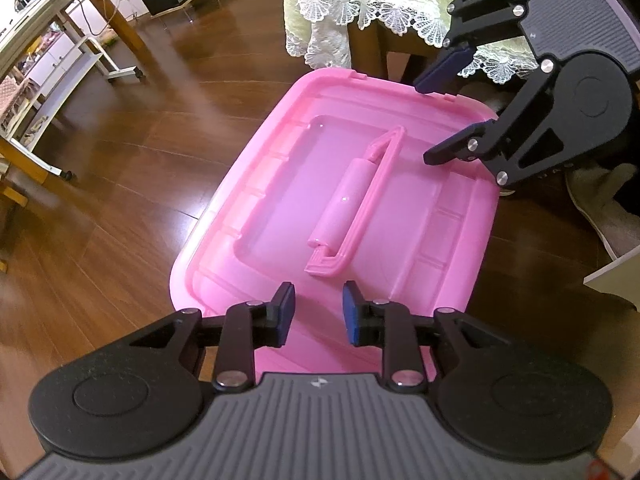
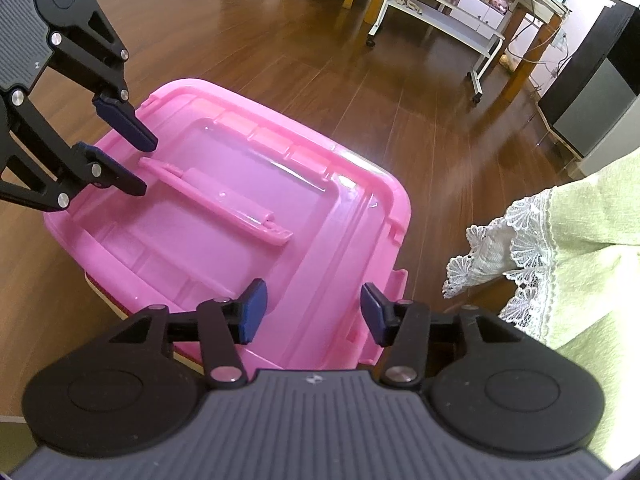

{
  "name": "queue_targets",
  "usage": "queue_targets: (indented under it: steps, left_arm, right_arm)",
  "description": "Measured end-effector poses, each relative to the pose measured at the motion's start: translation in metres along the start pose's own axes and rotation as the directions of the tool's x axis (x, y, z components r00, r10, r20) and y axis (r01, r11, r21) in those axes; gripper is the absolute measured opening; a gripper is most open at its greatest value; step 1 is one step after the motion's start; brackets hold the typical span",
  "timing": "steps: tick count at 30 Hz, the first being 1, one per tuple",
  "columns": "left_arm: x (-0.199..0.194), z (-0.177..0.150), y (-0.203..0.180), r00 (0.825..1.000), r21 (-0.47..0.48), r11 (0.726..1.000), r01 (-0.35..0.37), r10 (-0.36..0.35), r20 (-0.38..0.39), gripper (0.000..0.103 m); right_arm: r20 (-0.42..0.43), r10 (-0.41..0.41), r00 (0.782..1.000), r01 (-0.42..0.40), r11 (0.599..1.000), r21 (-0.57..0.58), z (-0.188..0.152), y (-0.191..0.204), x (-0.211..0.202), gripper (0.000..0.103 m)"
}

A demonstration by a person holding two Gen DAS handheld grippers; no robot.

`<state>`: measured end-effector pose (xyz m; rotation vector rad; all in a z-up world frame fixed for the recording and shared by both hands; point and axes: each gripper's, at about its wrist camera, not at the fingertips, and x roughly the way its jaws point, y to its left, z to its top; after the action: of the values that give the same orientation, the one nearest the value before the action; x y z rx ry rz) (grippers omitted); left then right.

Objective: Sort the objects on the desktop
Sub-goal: 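Open both grippers and release the lid on the tub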

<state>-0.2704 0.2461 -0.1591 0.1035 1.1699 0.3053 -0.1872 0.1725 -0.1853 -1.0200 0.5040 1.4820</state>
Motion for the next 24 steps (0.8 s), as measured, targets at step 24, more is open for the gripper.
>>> queue_targets:
  steps: [24]
  left_arm:
    - [-0.031, -0.012, 0.006, 0.996, -0.086, 0.993, -0.080, 0.083, 0.034, 0.071]
  right_arm:
    - [0.108, -0.046, 0.993, 0.035, 0.994, 0.106, -0.001, -0.005, -0.036, 0.072]
